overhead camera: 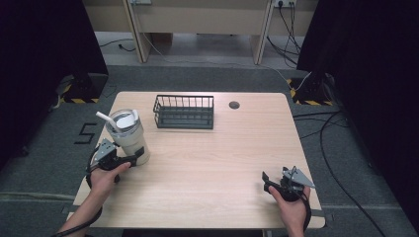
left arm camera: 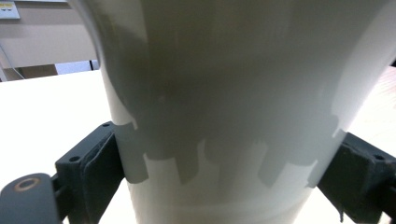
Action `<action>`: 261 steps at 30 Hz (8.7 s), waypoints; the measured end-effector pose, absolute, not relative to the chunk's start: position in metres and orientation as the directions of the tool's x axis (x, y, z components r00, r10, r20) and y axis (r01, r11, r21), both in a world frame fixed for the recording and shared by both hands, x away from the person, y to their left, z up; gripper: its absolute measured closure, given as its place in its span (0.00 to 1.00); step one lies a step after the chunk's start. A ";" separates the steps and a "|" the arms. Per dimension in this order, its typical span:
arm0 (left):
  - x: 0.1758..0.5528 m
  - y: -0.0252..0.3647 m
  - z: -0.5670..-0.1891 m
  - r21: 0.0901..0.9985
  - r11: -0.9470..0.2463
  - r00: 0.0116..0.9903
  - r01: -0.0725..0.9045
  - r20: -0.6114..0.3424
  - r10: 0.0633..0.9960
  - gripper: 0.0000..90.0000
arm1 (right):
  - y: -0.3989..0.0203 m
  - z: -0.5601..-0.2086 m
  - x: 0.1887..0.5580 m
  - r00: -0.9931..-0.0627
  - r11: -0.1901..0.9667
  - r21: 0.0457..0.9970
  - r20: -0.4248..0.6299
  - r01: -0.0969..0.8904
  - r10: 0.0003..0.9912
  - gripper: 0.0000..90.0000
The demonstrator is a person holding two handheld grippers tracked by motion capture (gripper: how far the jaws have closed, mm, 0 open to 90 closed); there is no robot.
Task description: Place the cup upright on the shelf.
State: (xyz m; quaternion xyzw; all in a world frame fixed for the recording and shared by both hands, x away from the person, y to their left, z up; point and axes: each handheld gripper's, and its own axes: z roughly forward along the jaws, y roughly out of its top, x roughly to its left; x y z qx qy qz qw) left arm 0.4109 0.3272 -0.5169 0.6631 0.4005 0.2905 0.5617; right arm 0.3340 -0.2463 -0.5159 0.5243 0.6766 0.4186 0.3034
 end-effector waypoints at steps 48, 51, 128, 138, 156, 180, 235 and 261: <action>0.405 0.319 -0.492 0.982 -0.091 0.547 0.165 -0.015 0.837 0.12 | -0.248 -0.515 0.334 -0.251 0.079 0.896 0.037 0.436 0.967 0.21; 0.405 0.318 -0.488 0.983 -0.092 0.552 0.161 -0.012 0.834 0.12 | -0.248 -0.515 0.334 -0.250 0.078 0.896 0.037 0.437 0.968 0.21; 0.451 0.289 -0.434 0.982 -0.138 0.566 0.132 0.040 0.823 0.12 | -0.250 -0.516 0.334 -0.243 0.057 0.899 0.056 0.435 0.969 0.21; 0.456 0.281 -0.427 0.981 -0.142 0.583 0.130 0.040 0.812 0.12 | -0.250 -0.516 0.334 -0.245 0.061 0.897 0.053 0.437 0.968 0.21; 0.466 0.270 -0.422 0.982 -0.129 0.596 0.135 0.024 0.803 0.12 | -0.250 -0.516 0.335 -0.247 0.065 0.898 0.050 0.436 0.968 0.21; 0.476 0.264 -0.415 0.980 -0.138 0.598 0.142 0.026 0.801 0.12 | -0.250 -0.516 0.335 -0.248 0.062 0.896 0.054 0.439 0.967 0.21; 0.525 0.241 -0.392 0.976 -0.156 0.589 0.150 0.038 0.807 0.12 | -0.252 -0.516 0.335 -0.249 0.051 0.899 0.066 0.436 0.966 0.21; 0.561 0.219 -0.392 0.973 -0.144 0.579 0.179 0.014 0.815 0.12 | -0.252 -0.516 0.335 -0.244 0.042 0.895 0.076 0.444 0.967 0.21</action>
